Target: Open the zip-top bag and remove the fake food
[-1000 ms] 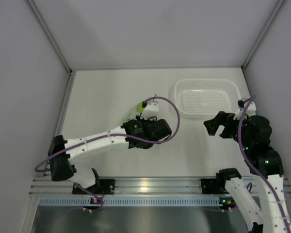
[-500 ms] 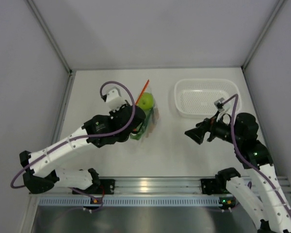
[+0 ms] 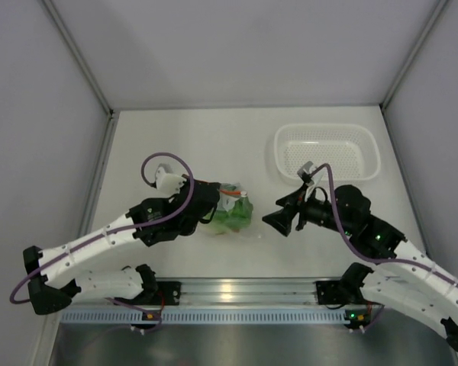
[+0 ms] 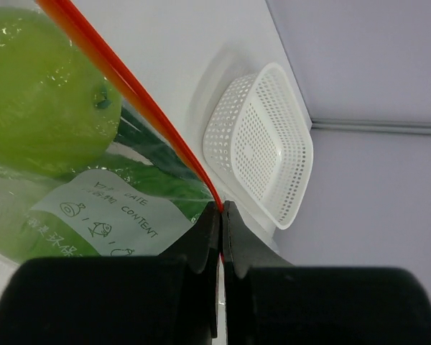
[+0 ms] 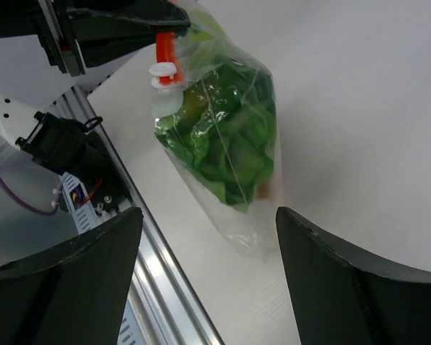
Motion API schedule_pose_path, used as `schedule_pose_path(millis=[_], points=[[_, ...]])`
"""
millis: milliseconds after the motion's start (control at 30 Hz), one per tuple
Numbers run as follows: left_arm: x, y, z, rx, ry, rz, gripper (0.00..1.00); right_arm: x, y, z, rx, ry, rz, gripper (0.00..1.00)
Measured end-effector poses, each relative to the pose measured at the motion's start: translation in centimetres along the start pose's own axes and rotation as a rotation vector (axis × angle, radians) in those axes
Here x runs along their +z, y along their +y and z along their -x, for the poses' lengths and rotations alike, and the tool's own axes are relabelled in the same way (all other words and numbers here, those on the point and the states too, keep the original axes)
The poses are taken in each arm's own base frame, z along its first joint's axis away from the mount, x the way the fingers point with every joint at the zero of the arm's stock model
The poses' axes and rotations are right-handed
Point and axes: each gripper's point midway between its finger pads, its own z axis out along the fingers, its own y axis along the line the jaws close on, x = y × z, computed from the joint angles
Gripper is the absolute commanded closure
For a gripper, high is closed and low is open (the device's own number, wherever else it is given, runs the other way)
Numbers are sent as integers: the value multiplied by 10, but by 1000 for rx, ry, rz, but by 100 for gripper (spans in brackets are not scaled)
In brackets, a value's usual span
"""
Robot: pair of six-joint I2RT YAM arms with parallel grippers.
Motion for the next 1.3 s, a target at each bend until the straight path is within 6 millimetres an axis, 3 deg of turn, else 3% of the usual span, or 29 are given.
schedule_pose_path(millis=[100, 233, 467, 733, 767, 833, 1300], points=[[5, 9, -6, -98, 11, 15, 100, 8, 4, -4, -20, -54, 25, 24], [6, 5, -7, -198, 15, 7, 100, 20, 8, -3, -53, -110, 43, 23], [6, 1, -12, -273, 37, 2, 100, 39, 14, 18, -119, -210, 49, 26], [5, -2, -17, -291, 68, -2, 100, 47, 10, 42, -165, -322, 20, 43], [4, -3, -18, -292, 73, -3, 100, 49, 9, 41, -168, -323, 17, 49], [4, -5, -20, -293, 86, -8, 100, 52, 8, 40, -176, -331, 19, 52], [1, -10, -27, -303, 129, -17, 100, 57, 6, 28, -221, -334, 40, 49]])
